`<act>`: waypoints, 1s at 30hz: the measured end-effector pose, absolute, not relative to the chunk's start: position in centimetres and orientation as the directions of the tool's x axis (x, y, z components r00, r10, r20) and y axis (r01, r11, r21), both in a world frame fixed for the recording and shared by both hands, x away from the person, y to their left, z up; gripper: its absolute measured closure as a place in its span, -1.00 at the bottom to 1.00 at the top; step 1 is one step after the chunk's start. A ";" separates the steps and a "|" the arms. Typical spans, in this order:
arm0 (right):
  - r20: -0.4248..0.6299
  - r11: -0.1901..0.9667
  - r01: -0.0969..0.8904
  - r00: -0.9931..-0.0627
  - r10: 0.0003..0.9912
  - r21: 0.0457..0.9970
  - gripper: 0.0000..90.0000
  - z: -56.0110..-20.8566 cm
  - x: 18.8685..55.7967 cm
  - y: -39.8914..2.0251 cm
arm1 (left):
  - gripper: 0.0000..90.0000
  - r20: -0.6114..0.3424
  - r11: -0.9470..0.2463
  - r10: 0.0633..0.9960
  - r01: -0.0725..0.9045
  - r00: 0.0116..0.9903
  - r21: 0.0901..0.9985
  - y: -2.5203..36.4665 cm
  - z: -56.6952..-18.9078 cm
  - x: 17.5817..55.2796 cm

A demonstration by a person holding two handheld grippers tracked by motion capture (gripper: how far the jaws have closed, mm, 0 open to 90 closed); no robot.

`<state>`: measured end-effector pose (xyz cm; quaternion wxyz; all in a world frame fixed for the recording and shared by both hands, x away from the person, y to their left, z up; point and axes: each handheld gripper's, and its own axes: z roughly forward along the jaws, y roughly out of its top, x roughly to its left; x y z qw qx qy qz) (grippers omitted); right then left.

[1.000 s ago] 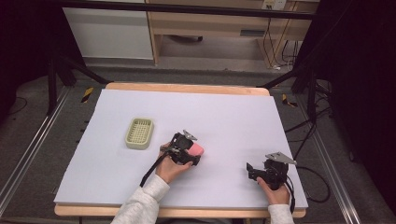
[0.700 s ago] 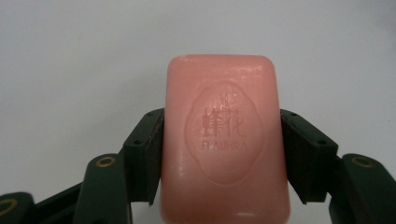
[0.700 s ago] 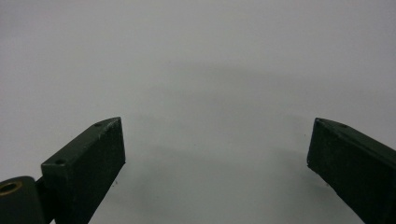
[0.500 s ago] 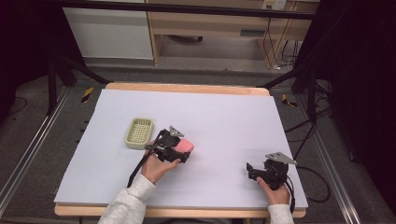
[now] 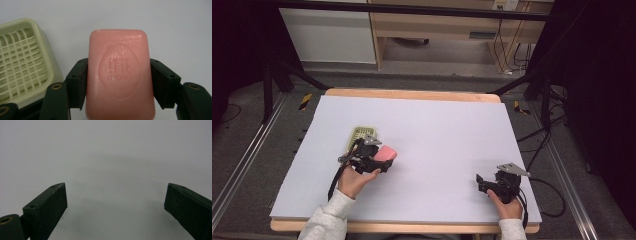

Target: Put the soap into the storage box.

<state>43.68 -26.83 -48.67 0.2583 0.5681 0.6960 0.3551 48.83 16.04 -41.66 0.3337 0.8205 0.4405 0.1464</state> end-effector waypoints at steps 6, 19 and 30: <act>0.050 0.090 0.593 -0.215 0.975 0.800 -0.89 -48.5 43.5 -26.9 | -0.17 -0.055 -0.382 0.827 0.631 0.559 0.676 16.9 -41.6 48.8; 0.050 0.097 0.580 -0.232 0.971 0.809 -0.89 -48.2 43.2 -27.0 | -0.17 -0.059 -0.337 0.857 0.642 0.513 0.688 18.8 -40.9 49.6; 0.043 0.106 0.582 -0.237 0.971 0.807 -0.89 -48.3 43.3 -26.8 | -0.17 -0.070 -0.296 0.877 0.650 0.475 0.700 20.4 -40.8 50.9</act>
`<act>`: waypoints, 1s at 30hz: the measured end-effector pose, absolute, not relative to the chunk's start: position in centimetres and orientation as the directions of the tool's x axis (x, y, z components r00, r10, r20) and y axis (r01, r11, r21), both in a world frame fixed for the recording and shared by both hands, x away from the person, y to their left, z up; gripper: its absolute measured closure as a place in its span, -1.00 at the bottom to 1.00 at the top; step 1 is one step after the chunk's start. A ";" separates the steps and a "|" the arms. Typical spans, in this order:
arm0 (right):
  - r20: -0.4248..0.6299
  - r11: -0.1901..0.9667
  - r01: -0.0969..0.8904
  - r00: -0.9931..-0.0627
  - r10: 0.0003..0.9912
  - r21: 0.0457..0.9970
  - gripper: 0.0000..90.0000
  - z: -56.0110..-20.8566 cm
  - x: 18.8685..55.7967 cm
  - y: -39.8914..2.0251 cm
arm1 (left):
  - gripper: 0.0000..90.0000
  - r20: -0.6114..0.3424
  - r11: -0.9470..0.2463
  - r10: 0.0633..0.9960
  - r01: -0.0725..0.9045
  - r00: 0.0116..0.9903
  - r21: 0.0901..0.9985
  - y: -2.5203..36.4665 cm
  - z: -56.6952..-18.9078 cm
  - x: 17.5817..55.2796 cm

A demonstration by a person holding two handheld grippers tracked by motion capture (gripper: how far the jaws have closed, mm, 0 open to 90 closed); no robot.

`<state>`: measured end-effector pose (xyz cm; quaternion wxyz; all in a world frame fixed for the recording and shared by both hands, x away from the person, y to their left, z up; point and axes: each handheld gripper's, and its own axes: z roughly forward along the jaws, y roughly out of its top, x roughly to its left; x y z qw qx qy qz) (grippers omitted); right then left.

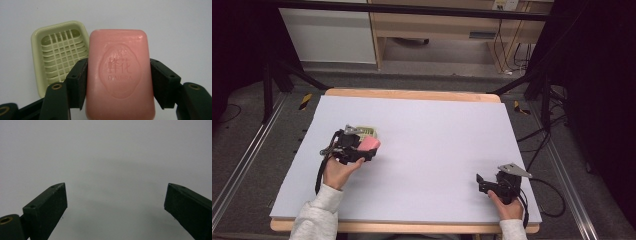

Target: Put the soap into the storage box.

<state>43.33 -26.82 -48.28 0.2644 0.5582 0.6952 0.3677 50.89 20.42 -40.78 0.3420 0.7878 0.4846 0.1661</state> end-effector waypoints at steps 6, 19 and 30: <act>0.039 0.113 0.584 -0.241 0.970 0.804 -0.89 -48.3 43.4 -26.8 | -0.17 -0.074 -0.271 0.889 0.650 0.452 0.710 21.3 -40.4 51.5; 0.041 0.110 0.583 -0.240 0.970 0.805 -0.89 -48.3 43.5 -26.7 | -0.17 -0.081 -0.222 0.913 0.652 0.400 0.725 22.6 -40.1 53.5; 0.044 0.109 0.587 -0.241 0.970 0.802 -0.89 -48.3 43.5 -26.6 | -0.17 -0.075 -0.210 0.926 0.670 0.370 0.713 22.7 -41.1 55.4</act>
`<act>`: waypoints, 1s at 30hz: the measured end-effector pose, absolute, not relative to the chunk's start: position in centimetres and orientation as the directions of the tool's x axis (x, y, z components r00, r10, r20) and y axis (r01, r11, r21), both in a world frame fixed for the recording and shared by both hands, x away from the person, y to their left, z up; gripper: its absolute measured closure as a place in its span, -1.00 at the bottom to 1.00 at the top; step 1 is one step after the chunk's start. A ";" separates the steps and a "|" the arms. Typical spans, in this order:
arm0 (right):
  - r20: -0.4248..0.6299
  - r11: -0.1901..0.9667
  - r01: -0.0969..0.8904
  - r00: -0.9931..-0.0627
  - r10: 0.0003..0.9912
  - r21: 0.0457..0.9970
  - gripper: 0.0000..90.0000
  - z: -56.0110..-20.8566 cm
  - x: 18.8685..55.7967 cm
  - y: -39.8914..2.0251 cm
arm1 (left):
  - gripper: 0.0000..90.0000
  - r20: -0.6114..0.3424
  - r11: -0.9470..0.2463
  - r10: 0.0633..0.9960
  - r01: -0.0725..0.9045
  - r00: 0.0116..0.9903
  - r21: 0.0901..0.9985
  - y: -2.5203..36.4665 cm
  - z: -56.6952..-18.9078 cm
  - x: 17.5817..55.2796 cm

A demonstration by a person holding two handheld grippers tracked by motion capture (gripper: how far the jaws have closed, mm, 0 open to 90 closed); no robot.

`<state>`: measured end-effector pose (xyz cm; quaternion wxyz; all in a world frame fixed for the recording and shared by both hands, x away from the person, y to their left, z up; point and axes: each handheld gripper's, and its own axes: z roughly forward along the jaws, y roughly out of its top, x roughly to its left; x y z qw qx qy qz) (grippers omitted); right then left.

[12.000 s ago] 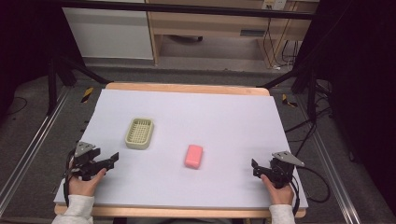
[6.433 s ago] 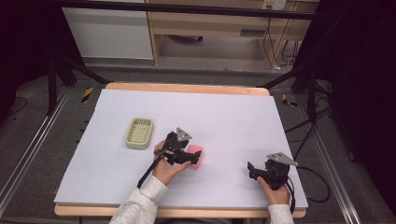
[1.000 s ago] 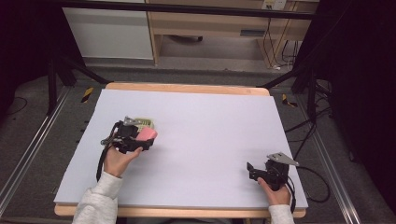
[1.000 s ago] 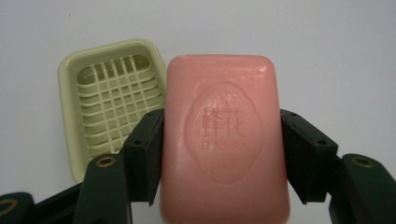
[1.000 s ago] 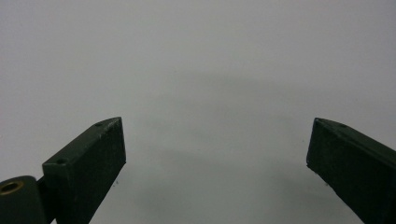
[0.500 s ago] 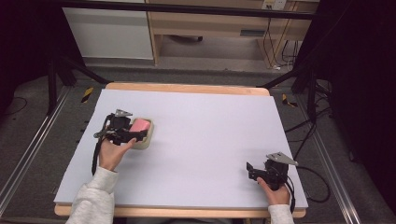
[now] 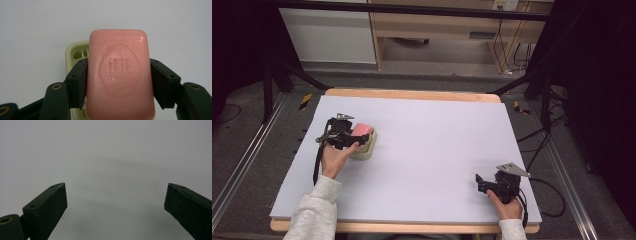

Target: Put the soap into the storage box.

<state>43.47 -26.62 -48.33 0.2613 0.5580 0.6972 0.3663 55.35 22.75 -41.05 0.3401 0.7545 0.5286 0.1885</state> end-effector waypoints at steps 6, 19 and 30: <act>0.040 0.113 0.587 -0.242 0.969 0.802 -0.89 -48.4 43.5 -26.6 | -0.17 -0.073 -0.207 0.932 0.686 0.356 0.697 22.7 -41.7 56.0; 0.038 0.117 0.590 -0.244 0.969 0.799 -0.89 -48.4 43.5 -26.5 | -0.17 -0.064 -0.211 0.938 0.710 0.340 0.672 23.0 -42.9 56.6; 0.038 0.118 0.591 -0.244 0.969 0.798 -0.89 -48.4 43.5 -26.5 | -0.17 -0.056 -0.218 0.941 0.722 0.335 0.656 22.9 -43.7 56.9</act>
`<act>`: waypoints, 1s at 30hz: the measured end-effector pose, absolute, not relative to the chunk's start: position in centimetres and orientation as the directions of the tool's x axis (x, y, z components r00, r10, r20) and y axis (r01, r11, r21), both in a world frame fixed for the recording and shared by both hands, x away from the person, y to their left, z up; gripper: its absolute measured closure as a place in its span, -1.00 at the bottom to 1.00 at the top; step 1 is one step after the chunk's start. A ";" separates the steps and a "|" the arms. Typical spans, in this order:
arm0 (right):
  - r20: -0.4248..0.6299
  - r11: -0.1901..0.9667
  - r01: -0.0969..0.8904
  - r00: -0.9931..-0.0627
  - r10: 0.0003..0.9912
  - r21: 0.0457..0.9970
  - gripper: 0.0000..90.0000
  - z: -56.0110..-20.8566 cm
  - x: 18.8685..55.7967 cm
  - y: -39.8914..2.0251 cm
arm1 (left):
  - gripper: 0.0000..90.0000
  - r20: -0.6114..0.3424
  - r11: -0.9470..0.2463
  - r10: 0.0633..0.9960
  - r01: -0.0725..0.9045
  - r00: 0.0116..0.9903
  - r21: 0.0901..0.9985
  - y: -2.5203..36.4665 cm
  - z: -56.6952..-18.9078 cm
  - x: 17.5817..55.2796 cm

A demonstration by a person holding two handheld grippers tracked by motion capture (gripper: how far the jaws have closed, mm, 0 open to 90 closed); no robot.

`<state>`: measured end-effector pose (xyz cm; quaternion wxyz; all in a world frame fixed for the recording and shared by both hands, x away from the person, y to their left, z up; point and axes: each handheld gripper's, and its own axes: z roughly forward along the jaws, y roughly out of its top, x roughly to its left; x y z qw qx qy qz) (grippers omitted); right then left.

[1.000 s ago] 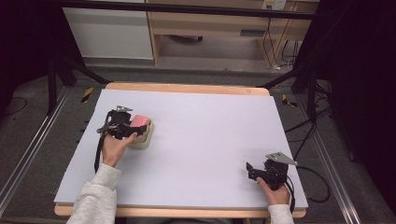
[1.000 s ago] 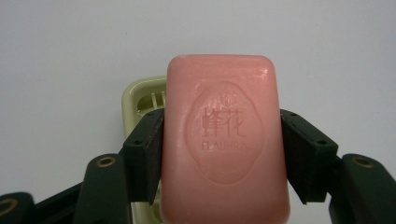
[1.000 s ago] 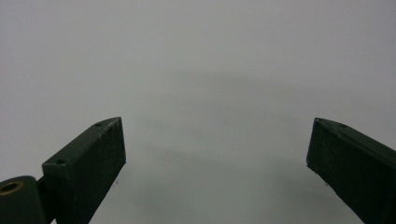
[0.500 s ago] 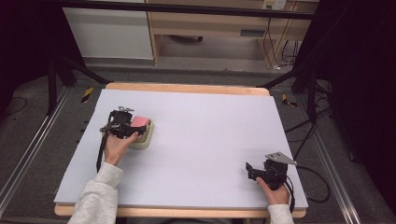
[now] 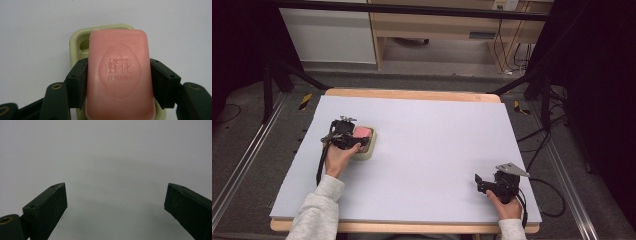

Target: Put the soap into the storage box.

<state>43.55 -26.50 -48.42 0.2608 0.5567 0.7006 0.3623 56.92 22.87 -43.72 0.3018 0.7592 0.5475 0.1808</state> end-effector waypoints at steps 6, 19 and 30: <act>0.039 0.118 0.592 -0.245 0.969 0.797 -0.89 -48.4 43.6 -26.5 | -0.17 -0.050 -0.224 0.941 0.730 0.333 0.646 22.7 -44.1 56.9; 0.040 0.117 0.593 -0.245 0.969 0.797 -0.89 -48.4 43.5 -26.5 | -0.17 -0.044 -0.231 0.941 0.735 0.334 0.638 22.5 -44.4 57.0; 0.038 0.119 0.595 -0.245 0.969 0.795 -0.89 -48.5 43.6 -26.5 | -0.17 -0.041 -0.228 0.944 0.736 0.328 0.637 22.4 -44.7 57.0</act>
